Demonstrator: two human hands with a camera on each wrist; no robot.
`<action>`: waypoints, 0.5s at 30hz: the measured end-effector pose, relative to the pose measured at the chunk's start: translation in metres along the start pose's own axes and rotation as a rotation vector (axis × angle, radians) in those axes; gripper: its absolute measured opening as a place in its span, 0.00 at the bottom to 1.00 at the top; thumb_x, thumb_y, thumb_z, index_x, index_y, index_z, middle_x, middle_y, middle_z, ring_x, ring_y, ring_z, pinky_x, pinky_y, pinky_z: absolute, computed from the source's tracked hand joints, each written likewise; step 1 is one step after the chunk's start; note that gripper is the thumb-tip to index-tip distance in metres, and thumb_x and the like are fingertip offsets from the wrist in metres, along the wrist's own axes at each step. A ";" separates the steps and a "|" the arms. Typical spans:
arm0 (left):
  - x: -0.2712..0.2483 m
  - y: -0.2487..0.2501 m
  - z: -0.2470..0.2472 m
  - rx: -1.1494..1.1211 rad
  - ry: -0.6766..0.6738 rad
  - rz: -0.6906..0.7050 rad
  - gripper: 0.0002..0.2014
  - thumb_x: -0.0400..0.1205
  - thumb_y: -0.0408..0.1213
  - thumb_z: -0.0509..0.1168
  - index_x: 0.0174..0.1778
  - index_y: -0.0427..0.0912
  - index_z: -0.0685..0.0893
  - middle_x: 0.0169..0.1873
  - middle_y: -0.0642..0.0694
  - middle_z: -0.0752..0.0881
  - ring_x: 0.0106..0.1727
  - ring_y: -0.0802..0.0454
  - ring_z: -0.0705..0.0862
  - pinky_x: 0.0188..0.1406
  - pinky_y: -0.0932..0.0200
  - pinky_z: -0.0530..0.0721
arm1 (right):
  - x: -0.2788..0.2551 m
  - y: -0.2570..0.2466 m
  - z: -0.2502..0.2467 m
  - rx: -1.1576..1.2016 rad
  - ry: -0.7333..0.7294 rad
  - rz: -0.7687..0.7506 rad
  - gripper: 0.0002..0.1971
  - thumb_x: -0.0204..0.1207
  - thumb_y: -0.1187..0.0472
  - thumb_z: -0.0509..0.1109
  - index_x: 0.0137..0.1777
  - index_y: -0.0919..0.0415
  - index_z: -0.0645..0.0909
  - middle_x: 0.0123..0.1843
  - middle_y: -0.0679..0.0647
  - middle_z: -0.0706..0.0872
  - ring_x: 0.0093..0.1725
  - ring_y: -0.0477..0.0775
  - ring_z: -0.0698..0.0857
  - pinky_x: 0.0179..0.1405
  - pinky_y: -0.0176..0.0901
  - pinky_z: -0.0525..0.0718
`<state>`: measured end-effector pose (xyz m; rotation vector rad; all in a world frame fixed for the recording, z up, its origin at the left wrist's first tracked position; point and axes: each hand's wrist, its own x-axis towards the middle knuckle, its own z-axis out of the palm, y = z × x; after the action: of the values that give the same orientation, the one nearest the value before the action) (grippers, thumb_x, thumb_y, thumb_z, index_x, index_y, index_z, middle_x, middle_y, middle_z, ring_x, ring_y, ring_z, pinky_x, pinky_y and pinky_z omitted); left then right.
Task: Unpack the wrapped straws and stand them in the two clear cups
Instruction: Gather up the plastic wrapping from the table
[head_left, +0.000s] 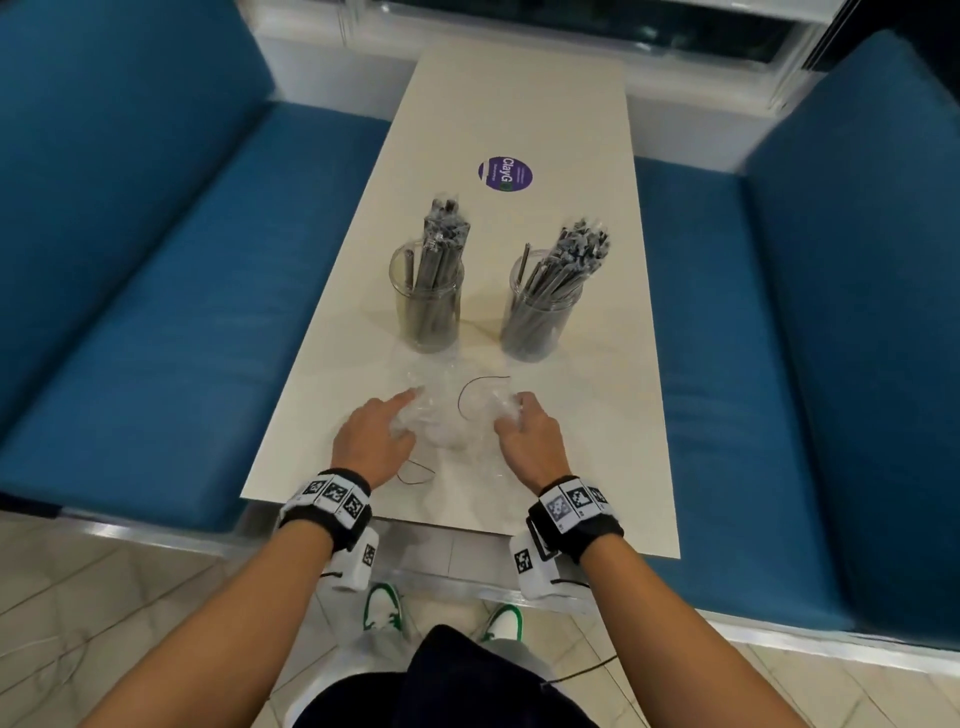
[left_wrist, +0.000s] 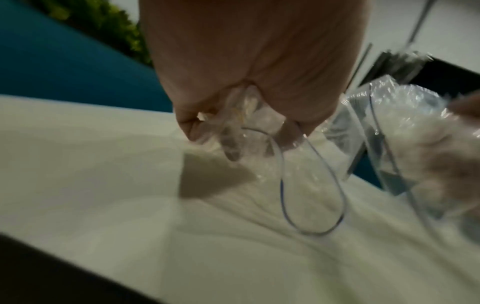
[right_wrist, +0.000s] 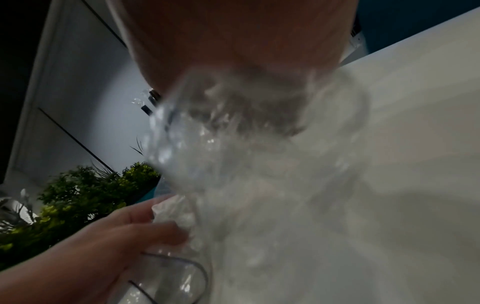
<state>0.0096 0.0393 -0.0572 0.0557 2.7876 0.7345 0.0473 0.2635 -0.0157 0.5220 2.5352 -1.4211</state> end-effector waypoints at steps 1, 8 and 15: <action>0.002 0.003 -0.002 -0.091 -0.010 -0.017 0.27 0.87 0.39 0.67 0.82 0.64 0.81 0.57 0.44 0.84 0.64 0.36 0.86 0.61 0.50 0.82 | 0.000 -0.002 0.004 0.071 0.020 -0.007 0.16 0.82 0.60 0.67 0.67 0.53 0.72 0.50 0.56 0.88 0.44 0.57 0.84 0.45 0.49 0.79; -0.001 0.030 -0.022 -1.037 -0.291 -0.129 0.15 0.83 0.49 0.70 0.64 0.52 0.92 0.64 0.50 0.92 0.71 0.49 0.86 0.75 0.49 0.81 | 0.003 -0.026 0.042 0.203 -0.036 0.033 0.18 0.84 0.55 0.71 0.66 0.58 0.68 0.57 0.56 0.85 0.51 0.57 0.87 0.52 0.51 0.86; 0.008 0.005 -0.034 -1.096 -0.414 -0.003 0.32 0.76 0.37 0.80 0.77 0.47 0.79 0.67 0.41 0.92 0.67 0.44 0.92 0.63 0.45 0.91 | 0.002 -0.046 0.049 0.724 -0.288 0.109 0.12 0.73 0.61 0.61 0.46 0.54 0.87 0.45 0.51 0.86 0.43 0.49 0.82 0.45 0.44 0.74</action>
<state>-0.0074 0.0277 -0.0279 -0.0076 1.7026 1.8602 0.0272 0.2007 -0.0059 0.4942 1.6984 -2.1689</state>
